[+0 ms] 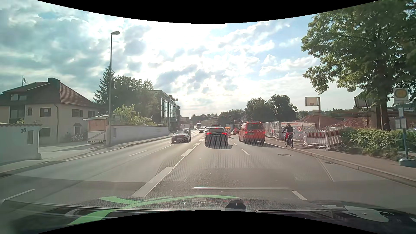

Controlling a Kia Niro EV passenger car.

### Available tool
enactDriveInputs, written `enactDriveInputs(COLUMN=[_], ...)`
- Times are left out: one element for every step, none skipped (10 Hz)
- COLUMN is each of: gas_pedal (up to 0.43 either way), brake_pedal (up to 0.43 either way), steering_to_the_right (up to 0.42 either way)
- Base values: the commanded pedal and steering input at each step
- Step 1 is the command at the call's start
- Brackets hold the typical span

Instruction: Follow the waypoints while adhering to traffic rules and regulations

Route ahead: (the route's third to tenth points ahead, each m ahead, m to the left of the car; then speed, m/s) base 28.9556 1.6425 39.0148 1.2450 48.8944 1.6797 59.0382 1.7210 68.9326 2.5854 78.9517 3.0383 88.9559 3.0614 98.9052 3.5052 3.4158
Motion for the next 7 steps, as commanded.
enactDriveInputs(gas_pedal=[0.0,0.0,0.0,0.0,0.0,0.0,0.0], brake_pedal=[0.024,0.037,0.037,0.037,0.043,0.043,0.043], steering_to_the_right=[-0.003,-0.003,-0.003,-0.003,-0.003,-0.003,-0.003])
